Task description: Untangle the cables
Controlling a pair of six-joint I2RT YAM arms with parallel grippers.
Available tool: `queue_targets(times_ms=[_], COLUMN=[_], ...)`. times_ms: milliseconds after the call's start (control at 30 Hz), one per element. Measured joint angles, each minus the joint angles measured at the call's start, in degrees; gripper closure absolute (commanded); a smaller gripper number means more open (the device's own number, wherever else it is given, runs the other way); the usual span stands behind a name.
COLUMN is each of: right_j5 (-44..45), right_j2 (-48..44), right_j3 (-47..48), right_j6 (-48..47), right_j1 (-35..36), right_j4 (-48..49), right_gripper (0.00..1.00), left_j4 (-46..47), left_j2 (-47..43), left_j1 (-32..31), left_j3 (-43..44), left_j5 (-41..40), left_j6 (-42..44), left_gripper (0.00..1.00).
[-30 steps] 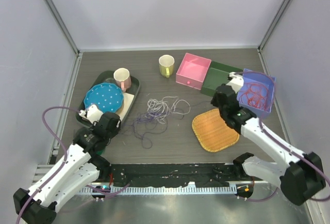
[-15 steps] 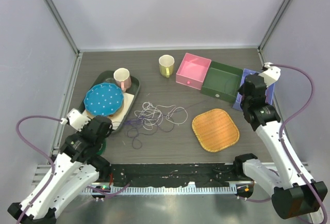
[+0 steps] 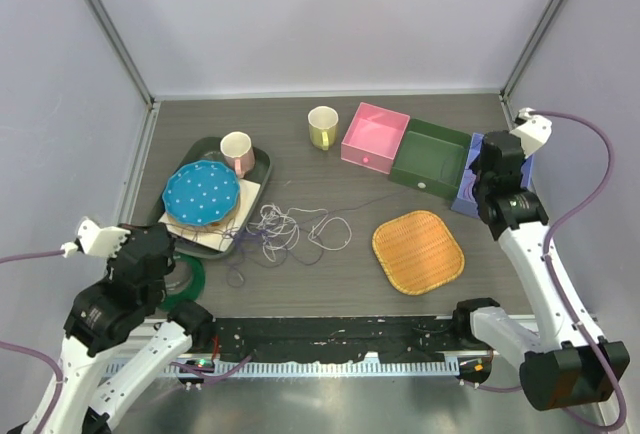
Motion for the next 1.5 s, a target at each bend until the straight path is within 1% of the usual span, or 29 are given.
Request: queue_targets(times_ms=[133, 200, 333, 400, 467, 500, 533, 600, 633, 667, 700, 733, 833, 900, 967, 1000, 1133, 1233, 1333, 1500], right_j5=[5.14, 6.49, 7.69, 6.03, -0.94, -6.21, -11.78, -22.82, -28.02, -34.42, -36.68, -41.59, -54.73, -61.48, -67.28, -69.61, -74.66, -76.41, -77.37, -78.05], right_j2=[4.74, 6.62, 7.08, 7.04, 6.14, 5.38, 4.59, 3.48, 3.26, 3.10, 3.02, 2.75, 1.01, -0.04, -1.01, -1.62, -3.76, -4.94, -5.31, -5.31], right_j3=[5.68, 8.44, 11.65, 12.87, 12.90, 12.22, 11.50, 10.47, 10.34, 10.10, 9.97, 9.49, 6.49, 4.90, 3.72, 3.15, 2.19, 2.12, 2.10, 2.03], right_j6=[-0.98, -1.46, -1.90, -2.62, -3.37, -3.56, -3.67, -3.65, -3.52, -3.26, -3.08, -2.47, 0.87, 3.48, 6.67, 8.17, 12.24, 14.78, 16.39, 17.38], right_j1=[-3.10, -5.92, -10.29, -11.06, -11.37, -11.39, -11.37, -11.37, -11.34, -11.32, -11.32, -11.32, -11.30, -11.17, -10.78, -10.43, -9.73, -9.57, -9.57, -9.55], right_j4=[-1.92, -2.38, -3.80, -3.78, -2.40, -0.92, 0.37, 2.80, 3.89, 5.92, 6.78, 8.66, 15.43, 19.37, 23.67, 25.88, 30.45, 32.54, 33.62, 33.57], right_gripper=[0.99, 0.99, 0.99, 0.99, 0.99, 0.99, 0.99, 0.99, 0.99, 0.99, 0.99, 0.99, 0.99, 0.99, 0.99, 0.99, 0.99, 0.99, 0.99, 0.99], left_j4=[-0.87, -1.11, -1.79, -1.44, 2.10, 4.17, 7.91, 16.13, 19.61, 22.53, 24.52, 26.80, 33.20, 37.22, 39.91, 40.94, 44.54, 47.87, 50.75, 54.47], left_j2=[-0.07, -0.04, 0.13, 0.15, -0.33, -0.66, -1.16, -1.36, -0.85, 0.13, 1.29, 3.23, 10.21, 14.21, 19.04, 21.77, 32.85, 41.20, 49.16, 59.93], left_j1=[0.00, 0.00, 0.00, 0.00, 0.02, 0.02, 0.11, 0.13, 0.13, 0.13, 0.13, 0.13, 0.11, 0.02, -1.22, -2.82, -13.03, -19.39, -23.02, -24.24], left_j3=[1.90, 1.99, 1.97, 1.64, -0.83, -2.62, -5.29, -11.43, -14.14, -16.26, -17.49, -18.32, -18.38, -18.08, -16.57, -15.32, -8.22, -3.76, -0.55, 2.16], left_j5=[-3.13, -3.93, -4.44, -3.76, -1.20, 0.90, 4.98, 13.73, 18.45, 23.50, 27.10, 31.61, 42.91, 49.07, 53.40, 54.47, 54.95, 52.37, 49.77, 49.42], left_j6=[-0.35, -0.28, -0.35, 0.48, 3.23, 4.74, 7.06, 11.32, 13.29, 14.88, 16.57, 17.97, 22.16, 24.30, 27.91, 29.79, 39.30, 45.81, 50.62, 55.06], left_gripper=[1.00, 1.00, 1.00, 1.00, 0.96, 0.92, 0.80, 0.64, 0.41, 0.29, 0.20, 0.00, 0.00, 0.00, 0.00, 0.00, 0.00, 0.00, 0.00, 0.00])
